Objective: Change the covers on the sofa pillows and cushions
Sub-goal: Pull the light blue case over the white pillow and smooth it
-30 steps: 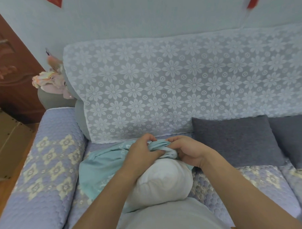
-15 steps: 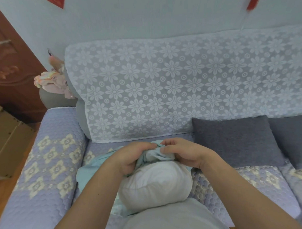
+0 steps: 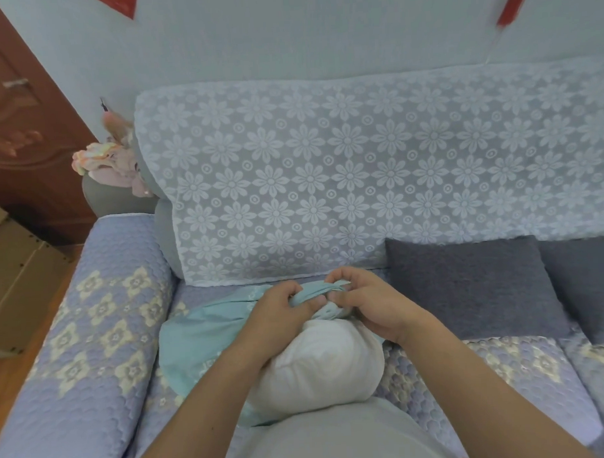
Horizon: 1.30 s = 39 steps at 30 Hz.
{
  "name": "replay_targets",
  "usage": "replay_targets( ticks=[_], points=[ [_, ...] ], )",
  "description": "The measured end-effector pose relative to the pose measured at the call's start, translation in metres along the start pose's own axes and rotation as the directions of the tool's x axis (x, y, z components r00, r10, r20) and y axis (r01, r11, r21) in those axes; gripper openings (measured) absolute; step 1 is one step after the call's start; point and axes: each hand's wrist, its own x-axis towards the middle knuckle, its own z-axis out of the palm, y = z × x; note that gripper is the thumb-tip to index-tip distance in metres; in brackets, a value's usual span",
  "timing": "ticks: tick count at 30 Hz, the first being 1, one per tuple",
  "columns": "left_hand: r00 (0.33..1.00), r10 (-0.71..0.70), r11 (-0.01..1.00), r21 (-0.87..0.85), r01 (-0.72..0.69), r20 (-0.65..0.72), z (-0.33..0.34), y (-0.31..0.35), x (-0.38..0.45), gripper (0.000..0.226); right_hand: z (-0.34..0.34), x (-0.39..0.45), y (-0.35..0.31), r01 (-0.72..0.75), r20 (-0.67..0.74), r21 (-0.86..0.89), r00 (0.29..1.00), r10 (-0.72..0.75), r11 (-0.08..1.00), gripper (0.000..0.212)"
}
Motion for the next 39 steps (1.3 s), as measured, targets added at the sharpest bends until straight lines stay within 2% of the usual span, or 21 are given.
replay_targets(
  ticks=[3,7,9,11,12,14,17,20,23,27,29,31,34,36,39],
  points=[
    [0.998,-0.032,0.999,0.018,0.031,0.057,-0.002,0.001,-0.001,0.034,0.003,-0.001,-0.001,-0.006,-0.042,0.133,0.999,0.012,0.991,0.021],
    [1.0,-0.024,1.0,0.018,0.023,0.007,0.002,-0.001,-0.002,0.034,0.004,-0.002,-0.002,-0.013,-0.043,0.124,0.999,0.019,0.992,0.021],
    [0.987,-0.109,0.979,-0.16,0.127,0.115,0.0,-0.001,-0.001,0.029,0.003,-0.004,0.0,-0.027,-0.023,0.119,0.999,0.03,0.993,0.02],
    [0.929,-0.213,0.825,-0.455,0.337,0.301,-0.009,-0.001,0.002,0.025,0.003,-0.005,0.003,-0.052,0.031,0.113,0.998,0.049,0.992,0.024],
    [0.884,-0.245,0.723,-0.533,0.44,0.398,-0.014,0.0,0.003,0.031,0.004,-0.005,0.005,-0.064,0.065,0.092,0.996,0.058,0.994,0.03],
    [0.804,-0.264,0.614,-0.551,0.566,0.532,-0.022,0.004,0.005,0.044,0.005,-0.004,0.006,-0.073,0.129,0.042,0.989,0.067,0.996,0.041],
    [0.775,-0.271,0.581,-0.544,0.605,0.571,-0.024,0.008,0.008,0.043,0.003,-0.001,0.005,-0.076,0.18,0.023,0.981,0.07,0.997,0.051],
    [0.806,-0.263,0.611,-0.555,0.564,0.53,-0.019,0.01,0.008,0.038,0.001,0.0,0.005,-0.08,0.137,0.047,0.988,0.073,0.996,0.055],
    [0.847,-0.224,0.693,-0.532,0.486,0.481,-0.016,0.009,0.008,0.036,0.002,-0.003,0.005,-0.095,0.054,0.143,0.995,0.088,0.985,0.053],
    [0.858,-0.214,0.79,-0.433,0.433,0.467,-0.015,0.007,0.007,0.038,-0.001,-0.005,0.0,-0.114,0.043,0.27,0.993,0.106,0.956,0.039],
    [0.882,-0.218,0.875,-0.316,0.367,0.419,-0.014,0.008,0.006,0.038,-0.001,-0.004,-0.002,-0.132,0.053,0.276,0.991,0.122,0.952,0.033],
    [0.936,-0.209,0.963,-0.107,0.247,0.282,-0.013,0.011,0.006,0.029,0.002,-0.003,-0.003,-0.143,0.068,0.214,0.989,0.131,0.966,0.032],
    [0.99,-0.093,0.983,0.166,0.074,0.105,-0.01,0.019,0.006,0.019,0.003,-0.001,-0.001,-0.118,0.088,0.169,0.991,0.105,0.979,0.048],
    [0.995,-0.007,0.975,0.222,-0.015,0.096,-0.008,0.02,0.005,0.021,0.0,-0.003,-0.001,-0.078,0.064,0.18,0.996,0.067,0.981,0.053],
    [0.985,0.011,0.97,0.236,-0.051,0.17,-0.007,0.018,0.002,0.025,-0.002,-0.004,0.002,-0.049,0.013,0.224,0.999,0.047,0.973,0.051]
  ],
)
